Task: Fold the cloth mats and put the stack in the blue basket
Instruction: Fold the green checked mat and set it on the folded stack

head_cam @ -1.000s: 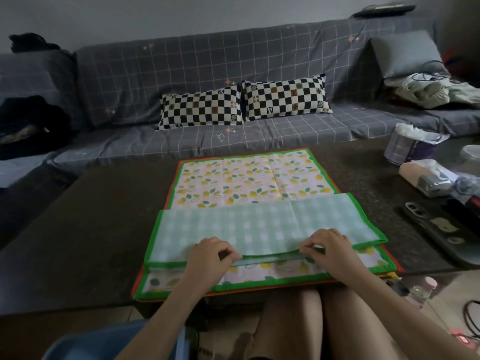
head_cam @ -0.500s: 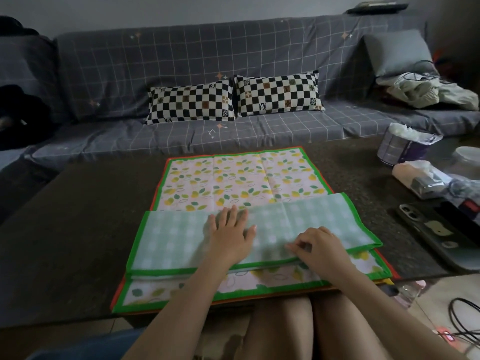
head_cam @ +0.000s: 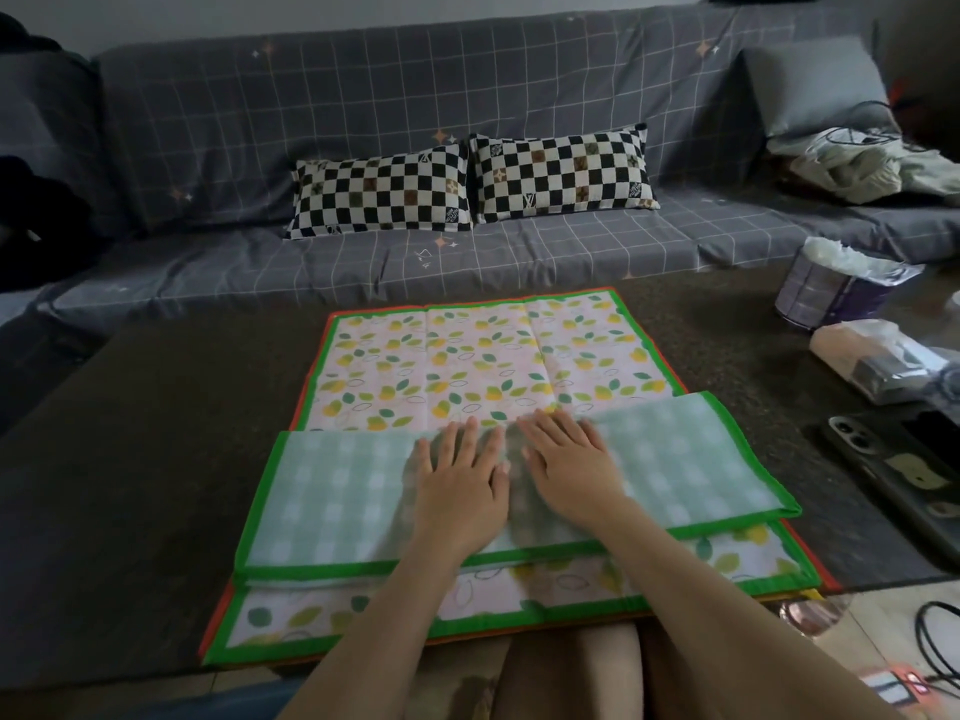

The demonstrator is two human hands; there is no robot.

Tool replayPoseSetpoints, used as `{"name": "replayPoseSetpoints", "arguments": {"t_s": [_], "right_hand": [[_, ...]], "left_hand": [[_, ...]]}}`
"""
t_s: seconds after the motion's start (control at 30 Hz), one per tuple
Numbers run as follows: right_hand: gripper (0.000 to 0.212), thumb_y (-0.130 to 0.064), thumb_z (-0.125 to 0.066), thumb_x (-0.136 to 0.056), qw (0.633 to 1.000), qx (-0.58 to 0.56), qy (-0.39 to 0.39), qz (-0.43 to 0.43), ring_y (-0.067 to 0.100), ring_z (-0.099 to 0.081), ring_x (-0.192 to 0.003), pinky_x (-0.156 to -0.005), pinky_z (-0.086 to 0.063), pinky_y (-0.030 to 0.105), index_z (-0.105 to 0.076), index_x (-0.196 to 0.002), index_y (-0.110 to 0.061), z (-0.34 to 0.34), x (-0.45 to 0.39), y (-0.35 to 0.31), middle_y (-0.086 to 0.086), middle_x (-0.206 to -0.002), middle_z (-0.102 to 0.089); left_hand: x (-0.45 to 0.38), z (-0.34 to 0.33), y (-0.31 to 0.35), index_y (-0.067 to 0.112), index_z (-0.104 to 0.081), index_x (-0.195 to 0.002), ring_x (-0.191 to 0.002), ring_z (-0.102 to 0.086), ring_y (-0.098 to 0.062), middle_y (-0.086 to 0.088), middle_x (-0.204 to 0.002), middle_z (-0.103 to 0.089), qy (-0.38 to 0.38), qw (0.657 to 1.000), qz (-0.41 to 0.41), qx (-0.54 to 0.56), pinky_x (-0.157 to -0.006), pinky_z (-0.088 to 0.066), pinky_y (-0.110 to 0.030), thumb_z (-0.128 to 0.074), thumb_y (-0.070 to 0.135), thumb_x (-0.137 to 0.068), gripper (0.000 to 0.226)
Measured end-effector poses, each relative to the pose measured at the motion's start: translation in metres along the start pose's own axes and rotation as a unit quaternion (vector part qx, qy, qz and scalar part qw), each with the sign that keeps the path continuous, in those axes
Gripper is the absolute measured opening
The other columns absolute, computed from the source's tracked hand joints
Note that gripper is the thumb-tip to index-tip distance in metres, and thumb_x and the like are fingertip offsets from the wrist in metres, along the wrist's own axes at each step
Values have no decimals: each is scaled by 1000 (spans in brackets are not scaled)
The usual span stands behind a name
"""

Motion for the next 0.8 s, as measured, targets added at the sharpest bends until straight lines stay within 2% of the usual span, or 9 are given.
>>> {"name": "replayPoseSetpoints", "arguments": {"t_s": [0.13, 0.43, 0.67, 0.73, 0.8], "right_hand": [[54, -47, -13, -99, 999, 20, -14, -29, 12, 8, -146, -117, 8, 36, -5, -150, -32, -4, 2, 24, -11, -158, 0], [60, -60, -11, -94, 985, 55, -4, -162, 14, 4, -146, -119, 7, 37, -5, -149, -37, 24, 21, 124, -9, -159, -1], [62, -61, -12, -93, 982, 55, -28, -179, 19, 8, -146, -117, 10, 41, -3, -149, -36, 23, 19, 125, -5, -159, 2], [59, -54, -16, -96, 984, 31, -26, -176, 21, 6, -146, -118, 8, 42, -5, -150, -32, 24, 15, 115, -2, -159, 0], [55, -43, -21, -100, 992, -9, -2, -126, 21, 2, -147, -119, 4, 40, -8, -150, -28, 26, 8, 84, 1, -159, -5]], "left_hand": [[0, 0, 0, 33, 6, -151, -146, 16, -18, 4, -159, 14, -11, 1000, 2, -8, -117, 11, -48, -10, 43, -101, 53], [2, 1, 0, 33, 10, -150, -146, 17, -17, 4, -159, 16, -15, 1000, 8, -25, -118, 10, -48, -9, 42, -101, 54], [3, 2, 0, 32, 9, -151, -146, 17, -17, 4, -159, 16, -22, 1000, 10, -19, -118, 9, -49, -9, 42, -101, 54], [3, 1, 0, 31, 9, -151, -146, 17, -17, 4, -159, 16, -25, 1000, 9, -16, -118, 9, -49, -9, 42, -101, 54], [3, 1, 1, 30, 8, -151, -146, 17, -17, 4, -159, 16, -25, 1000, 7, -13, -118, 10, -49, -9, 41, -101, 54]]}}
Point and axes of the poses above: each hand's wrist, its own x-axis away from the middle knuckle, its own z-axis out of the back of the hand, y = z × x, the point moved 9 cm from there along -x, towards the middle knuckle
